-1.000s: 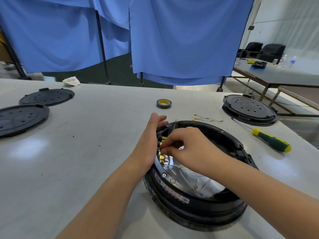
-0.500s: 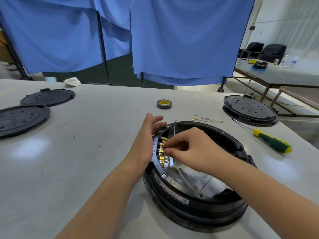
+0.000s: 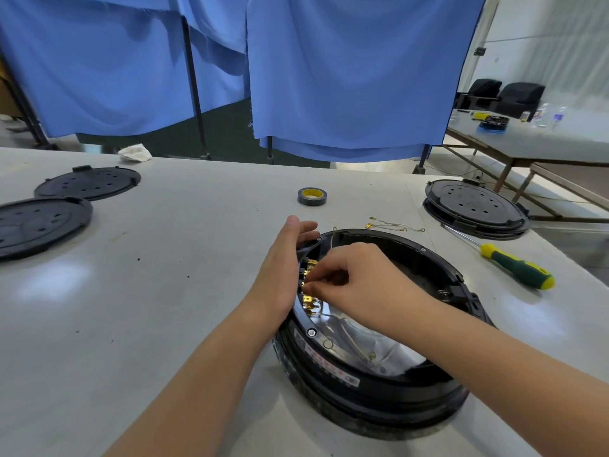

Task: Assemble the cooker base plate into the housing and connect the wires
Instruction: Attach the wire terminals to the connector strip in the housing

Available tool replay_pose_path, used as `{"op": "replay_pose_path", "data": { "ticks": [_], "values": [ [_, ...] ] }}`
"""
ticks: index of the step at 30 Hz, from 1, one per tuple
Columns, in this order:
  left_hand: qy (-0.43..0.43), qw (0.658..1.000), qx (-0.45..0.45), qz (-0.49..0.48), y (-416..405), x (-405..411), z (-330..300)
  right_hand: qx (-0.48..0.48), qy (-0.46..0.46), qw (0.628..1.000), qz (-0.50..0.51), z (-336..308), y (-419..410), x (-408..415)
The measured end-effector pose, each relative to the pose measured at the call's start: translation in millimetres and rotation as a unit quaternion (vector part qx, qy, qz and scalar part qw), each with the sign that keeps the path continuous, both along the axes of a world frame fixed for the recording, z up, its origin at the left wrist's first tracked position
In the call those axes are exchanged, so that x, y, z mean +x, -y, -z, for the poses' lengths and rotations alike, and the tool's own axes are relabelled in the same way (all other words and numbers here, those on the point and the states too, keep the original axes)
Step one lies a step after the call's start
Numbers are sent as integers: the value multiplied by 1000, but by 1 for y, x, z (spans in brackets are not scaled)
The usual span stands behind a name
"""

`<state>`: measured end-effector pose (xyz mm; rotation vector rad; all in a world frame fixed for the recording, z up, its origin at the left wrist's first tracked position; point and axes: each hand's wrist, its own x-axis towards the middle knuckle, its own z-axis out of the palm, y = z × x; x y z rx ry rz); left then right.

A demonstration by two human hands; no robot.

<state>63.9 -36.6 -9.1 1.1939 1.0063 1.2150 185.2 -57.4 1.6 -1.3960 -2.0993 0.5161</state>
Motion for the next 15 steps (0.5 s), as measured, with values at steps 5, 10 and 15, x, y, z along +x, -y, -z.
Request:
{"op": "replay_pose_path", "data": {
  "ticks": [5, 10, 15],
  "values": [
    [-7, 1000, 6, 5, 1, 0, -1, 21, 21, 999, -23, -1, -1, 1],
    [-18, 1000, 0, 4, 2, 0, -2, 29, 29, 999, -9, 2, -2, 0],
    [-64, 998, 10, -4, 3, -1, 0, 23, 29, 999, -13, 2, -3, 2]
  ]
}}
